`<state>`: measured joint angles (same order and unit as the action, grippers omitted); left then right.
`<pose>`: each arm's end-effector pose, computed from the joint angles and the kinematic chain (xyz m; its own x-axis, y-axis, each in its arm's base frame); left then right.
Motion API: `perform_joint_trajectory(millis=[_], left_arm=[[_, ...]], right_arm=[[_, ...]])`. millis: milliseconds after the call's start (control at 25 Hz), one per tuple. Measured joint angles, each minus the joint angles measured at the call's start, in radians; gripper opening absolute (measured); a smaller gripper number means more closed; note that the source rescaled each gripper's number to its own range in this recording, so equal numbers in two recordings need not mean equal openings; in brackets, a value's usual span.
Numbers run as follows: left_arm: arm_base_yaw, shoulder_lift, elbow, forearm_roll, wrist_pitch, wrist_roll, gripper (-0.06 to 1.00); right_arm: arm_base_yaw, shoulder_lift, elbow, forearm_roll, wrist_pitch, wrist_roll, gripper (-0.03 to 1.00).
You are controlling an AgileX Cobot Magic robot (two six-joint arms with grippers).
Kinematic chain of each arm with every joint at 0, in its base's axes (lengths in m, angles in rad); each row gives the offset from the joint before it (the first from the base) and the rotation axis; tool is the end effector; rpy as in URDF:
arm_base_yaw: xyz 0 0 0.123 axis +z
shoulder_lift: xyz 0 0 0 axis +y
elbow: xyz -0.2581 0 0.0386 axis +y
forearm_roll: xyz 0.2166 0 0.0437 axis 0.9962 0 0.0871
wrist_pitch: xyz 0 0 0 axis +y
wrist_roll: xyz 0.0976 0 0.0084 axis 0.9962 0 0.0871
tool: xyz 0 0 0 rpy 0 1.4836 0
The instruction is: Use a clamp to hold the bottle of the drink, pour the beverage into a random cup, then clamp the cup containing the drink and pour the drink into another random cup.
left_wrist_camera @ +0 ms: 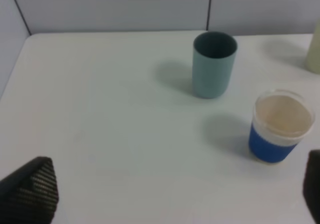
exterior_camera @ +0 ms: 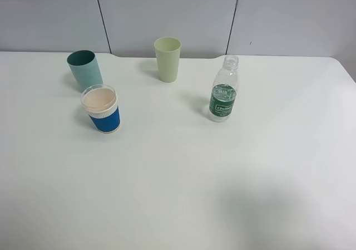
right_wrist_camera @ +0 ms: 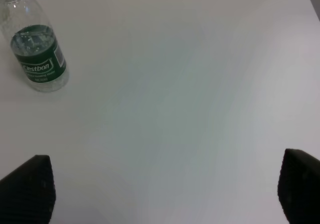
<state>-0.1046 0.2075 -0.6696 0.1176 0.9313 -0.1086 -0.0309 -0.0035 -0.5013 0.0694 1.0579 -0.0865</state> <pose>0.0212 0.0071 0.3135 -0.3681 0.0004 -0.9298 0.0029 1.0000 -0.0007 -0.0023 0.0060 0.2597 -0.4463 -0.0385 -0.8941 -0.0466 0.9987 -0.0198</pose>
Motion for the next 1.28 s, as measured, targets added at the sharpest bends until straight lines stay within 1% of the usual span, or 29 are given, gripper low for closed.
perform_joint_trajectory(millis=[200, 320, 400, 560, 680, 1280], left_arm=[[0.079, -0.060, 0.000, -0.017, 0.091, 0.014, 0.99], [0.090, -0.093, 0.000, -0.023, 0.132, 0.030, 0.99], [0.090, -0.120, 0.022, -0.033, 0.142, 0.030, 0.99], [0.090, -0.199, 0.111, -0.039, 0.144, 0.032, 0.99], [0.090, -0.212, 0.163, -0.048, 0.142, 0.034, 0.99], [0.090, -0.212, 0.165, -0.051, 0.125, 0.038, 1.00]], right_arm=[[0.000, 0.000, 0.000, 0.000, 0.000, 0.000, 0.78], [0.000, 0.000, 0.000, 0.000, 0.000, 0.000, 0.78], [0.000, 0.000, 0.000, 0.000, 0.000, 0.000, 0.78], [0.000, 0.000, 0.000, 0.000, 0.000, 0.000, 0.78], [0.000, 0.000, 0.000, 0.000, 0.000, 0.000, 0.78], [0.000, 0.000, 0.000, 0.000, 0.000, 0.000, 0.78]])
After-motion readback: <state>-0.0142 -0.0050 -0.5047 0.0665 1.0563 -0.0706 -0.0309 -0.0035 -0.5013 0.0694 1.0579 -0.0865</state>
